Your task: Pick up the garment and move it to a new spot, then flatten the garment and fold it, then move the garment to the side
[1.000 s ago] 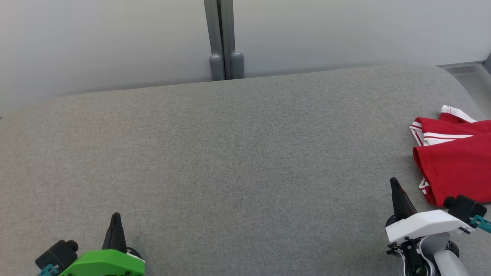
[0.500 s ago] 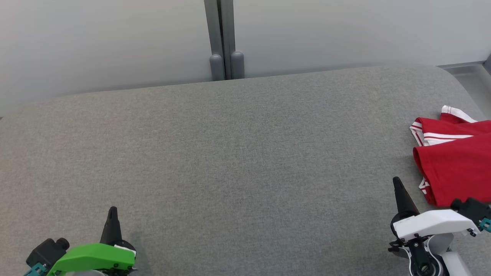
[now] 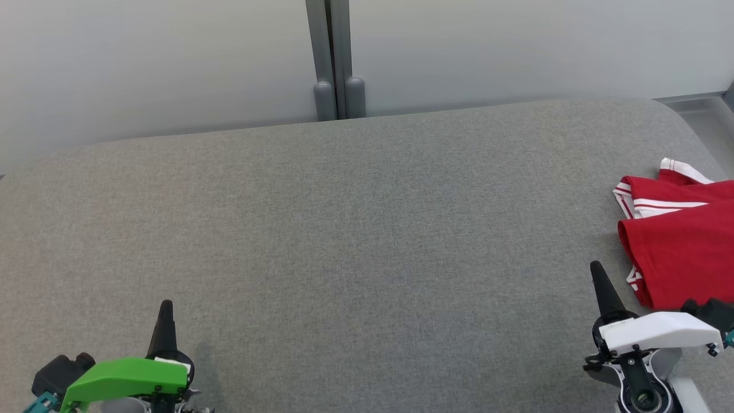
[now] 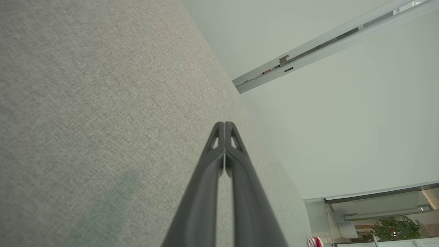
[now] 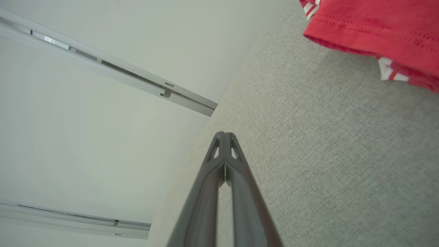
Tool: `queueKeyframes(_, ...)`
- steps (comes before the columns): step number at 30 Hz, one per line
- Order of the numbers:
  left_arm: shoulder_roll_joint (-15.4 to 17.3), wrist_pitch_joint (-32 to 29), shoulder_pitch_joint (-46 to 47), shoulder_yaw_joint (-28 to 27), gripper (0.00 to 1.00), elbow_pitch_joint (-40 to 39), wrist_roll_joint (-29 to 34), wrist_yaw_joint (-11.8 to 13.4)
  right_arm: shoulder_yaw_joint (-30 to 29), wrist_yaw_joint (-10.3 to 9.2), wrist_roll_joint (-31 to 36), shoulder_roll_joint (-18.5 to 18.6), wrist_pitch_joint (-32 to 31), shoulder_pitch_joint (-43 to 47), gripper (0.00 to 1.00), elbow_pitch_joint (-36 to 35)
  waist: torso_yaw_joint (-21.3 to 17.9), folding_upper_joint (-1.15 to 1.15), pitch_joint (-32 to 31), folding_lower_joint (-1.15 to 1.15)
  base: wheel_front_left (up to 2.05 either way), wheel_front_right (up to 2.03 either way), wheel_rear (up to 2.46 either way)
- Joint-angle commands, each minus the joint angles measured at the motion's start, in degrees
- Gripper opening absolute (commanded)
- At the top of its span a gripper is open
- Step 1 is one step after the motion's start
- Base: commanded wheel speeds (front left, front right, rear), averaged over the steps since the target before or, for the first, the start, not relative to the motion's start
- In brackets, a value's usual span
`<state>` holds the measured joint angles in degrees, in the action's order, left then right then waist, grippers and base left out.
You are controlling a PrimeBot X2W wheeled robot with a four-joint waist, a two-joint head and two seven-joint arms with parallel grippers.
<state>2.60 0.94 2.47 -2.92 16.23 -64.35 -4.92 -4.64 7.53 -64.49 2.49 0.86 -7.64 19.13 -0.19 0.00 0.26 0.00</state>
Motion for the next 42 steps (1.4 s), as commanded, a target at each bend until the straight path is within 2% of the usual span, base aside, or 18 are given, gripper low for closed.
queueKeyframes(1, 0.3, -0.4, 1.4, -0.4, 0.00, -0.8, -1.7, -0.4, -0.2, -0.04, -1.6, 0.4, -0.5, 0.1, 0.00, -0.9, 0.0, 0.00, 0.0, 0.00, 0.00, 0.00, 0.00)
queueKeyframes(42, 0.4, -5.8, 3.6, -2.9, 0.00, -2.0, -21.3, -2.2, -1.6, -0.05, -21.2, 0.5, -5.8, 1.3, 0.00, -4.2, 0.1, 0.00, -0.1, 0.00, 0.00, 0.00, 0.00)
